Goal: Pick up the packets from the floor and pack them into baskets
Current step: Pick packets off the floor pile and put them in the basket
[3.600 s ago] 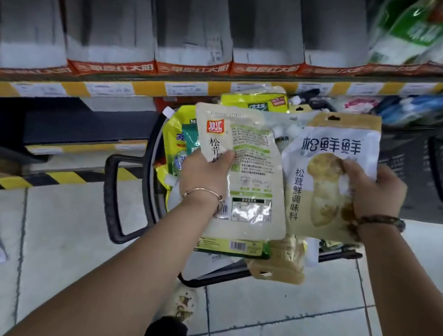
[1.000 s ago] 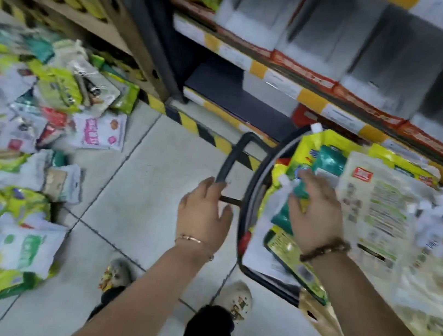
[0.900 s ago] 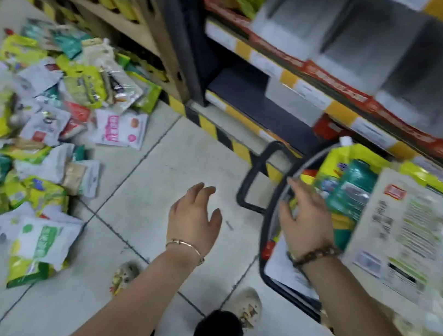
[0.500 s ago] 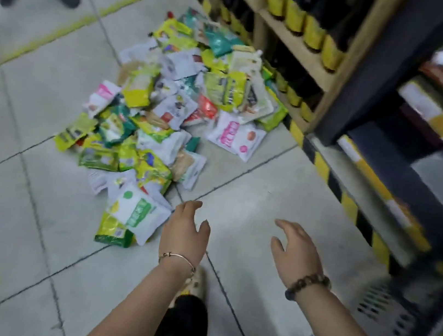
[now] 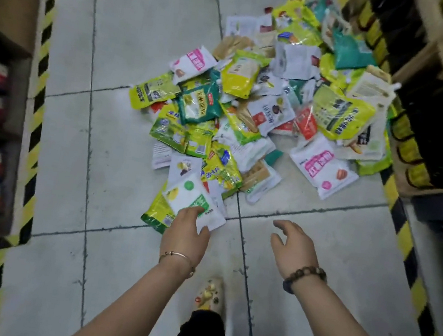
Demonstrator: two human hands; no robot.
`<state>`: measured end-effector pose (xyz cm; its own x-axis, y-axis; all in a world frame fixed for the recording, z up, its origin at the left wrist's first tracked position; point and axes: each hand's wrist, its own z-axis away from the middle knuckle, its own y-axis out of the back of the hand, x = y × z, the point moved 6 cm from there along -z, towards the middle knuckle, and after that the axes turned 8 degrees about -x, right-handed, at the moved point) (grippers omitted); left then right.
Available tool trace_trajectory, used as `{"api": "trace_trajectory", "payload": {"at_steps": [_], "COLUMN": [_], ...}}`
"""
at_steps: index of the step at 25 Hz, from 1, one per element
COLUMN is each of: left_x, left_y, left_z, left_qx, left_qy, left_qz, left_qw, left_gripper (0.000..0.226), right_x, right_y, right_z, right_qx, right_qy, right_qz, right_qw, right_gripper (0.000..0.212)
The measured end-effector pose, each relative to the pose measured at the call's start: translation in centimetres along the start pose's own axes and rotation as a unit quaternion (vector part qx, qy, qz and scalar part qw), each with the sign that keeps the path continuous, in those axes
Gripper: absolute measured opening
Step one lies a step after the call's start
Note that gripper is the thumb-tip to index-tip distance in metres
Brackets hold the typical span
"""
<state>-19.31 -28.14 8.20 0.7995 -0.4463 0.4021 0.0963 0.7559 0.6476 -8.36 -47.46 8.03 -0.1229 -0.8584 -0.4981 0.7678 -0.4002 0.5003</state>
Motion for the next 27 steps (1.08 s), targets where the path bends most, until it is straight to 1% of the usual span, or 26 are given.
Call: {"api": "trace_trajectory", "payload": {"at_steps": [4, 9, 14, 17, 20, 22, 25, 27], "left_x": [-3.7, -8.4, -12.1, -14.2, -16.8, -18.5, -20.5, -21.0], "left_y": [-0.7, -2.9, -4.3, -6.0, -8.7, -10.7, -13.2, -14.2], "left_z": [-3.6, -8.3, -12.7, -14.8, -17.3, -19.4, -22.3, -23.2], "left_qx": [-0.034, -0.079, -0.067, -0.070, -0.059, -0.049, 0.005, 0.053], "left_qy": [0.069, 0.167, 0.245, 0.259, 0.298, 0.322, 0.361, 0.390], "left_qz": [0.016, 0.041, 0.096, 0.123, 0.177, 0.219, 0.283, 0.304], "left_qw": [0.997, 0.982, 0.962, 0.955, 0.936, 0.920, 0.889, 0.868], "left_gripper": [0.044, 0.046, 0.050, 0.052, 0.059, 0.067, 0.073, 0.078], "right_x": [-1.4, -2.4, -2.3, -1.5, -0.1, 1.5, 4.0, 5.2], "right_y": [-1.1, -3.4, -6.2, -8.2, -11.8, -14.9, -20.0, -22.7], "right_z": [-4.6, -11.4, -18.5, -21.7, -24.8, -26.8, -29.4, -30.4], "right_qx": [-0.018, -0.055, -0.091, -0.105, -0.131, -0.146, -0.168, -0.175], "right_qy": [-0.003, -0.001, -0.017, -0.026, -0.043, -0.071, -0.117, -0.149], "right_qz": [0.015, 0.037, 0.058, 0.076, 0.087, 0.100, 0.105, 0.057], "right_qw": [1.000, 0.998, 0.994, 0.991, 0.987, 0.982, 0.973, 0.972], "right_gripper": [0.033, 0.033, 0.034, 0.035, 0.035, 0.034, 0.033, 0.033]}}
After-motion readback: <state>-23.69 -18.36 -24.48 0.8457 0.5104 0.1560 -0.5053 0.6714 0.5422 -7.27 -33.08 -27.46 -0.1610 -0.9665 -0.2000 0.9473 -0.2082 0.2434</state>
